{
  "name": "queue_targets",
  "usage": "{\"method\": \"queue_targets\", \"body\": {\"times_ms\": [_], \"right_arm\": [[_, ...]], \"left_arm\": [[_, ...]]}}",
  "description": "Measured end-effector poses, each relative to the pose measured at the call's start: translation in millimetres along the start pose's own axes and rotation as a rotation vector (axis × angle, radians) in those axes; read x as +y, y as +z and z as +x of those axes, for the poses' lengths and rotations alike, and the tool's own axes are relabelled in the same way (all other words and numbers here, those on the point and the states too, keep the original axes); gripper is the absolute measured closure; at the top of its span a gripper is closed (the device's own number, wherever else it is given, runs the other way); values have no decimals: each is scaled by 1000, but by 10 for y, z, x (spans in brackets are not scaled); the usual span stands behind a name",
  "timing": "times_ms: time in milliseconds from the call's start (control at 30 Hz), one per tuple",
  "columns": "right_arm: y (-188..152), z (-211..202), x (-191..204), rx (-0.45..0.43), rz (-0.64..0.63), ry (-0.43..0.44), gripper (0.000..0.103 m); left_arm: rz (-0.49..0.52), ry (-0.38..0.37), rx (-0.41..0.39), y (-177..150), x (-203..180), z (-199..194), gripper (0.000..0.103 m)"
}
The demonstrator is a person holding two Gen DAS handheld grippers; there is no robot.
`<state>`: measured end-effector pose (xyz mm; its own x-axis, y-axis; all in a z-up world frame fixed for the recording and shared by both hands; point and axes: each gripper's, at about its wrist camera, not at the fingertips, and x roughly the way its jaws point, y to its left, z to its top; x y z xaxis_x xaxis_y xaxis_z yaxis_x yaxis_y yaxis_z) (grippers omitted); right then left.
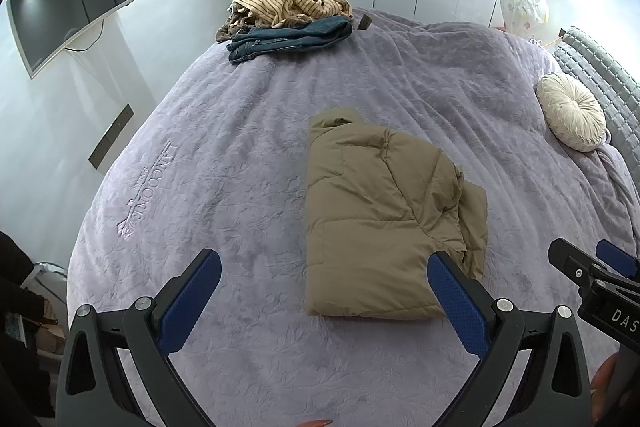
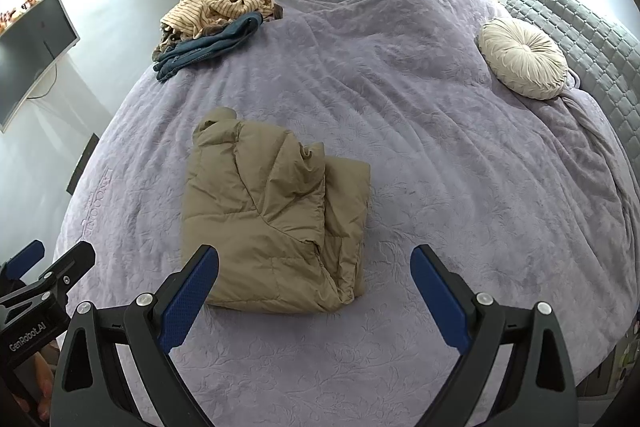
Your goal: Fold large clothes
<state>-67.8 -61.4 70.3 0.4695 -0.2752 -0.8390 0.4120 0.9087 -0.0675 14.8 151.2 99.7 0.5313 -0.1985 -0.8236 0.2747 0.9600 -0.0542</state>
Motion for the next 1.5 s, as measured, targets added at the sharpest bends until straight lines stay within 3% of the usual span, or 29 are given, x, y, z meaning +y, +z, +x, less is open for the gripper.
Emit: {"method": "queue_targets", "body": {"times_ms": [1500], "right_arm": [[46, 54, -34, 9, -7, 7, 6]], "left_arm": [[5, 0, 1, 29, 5, 26, 0]]}}
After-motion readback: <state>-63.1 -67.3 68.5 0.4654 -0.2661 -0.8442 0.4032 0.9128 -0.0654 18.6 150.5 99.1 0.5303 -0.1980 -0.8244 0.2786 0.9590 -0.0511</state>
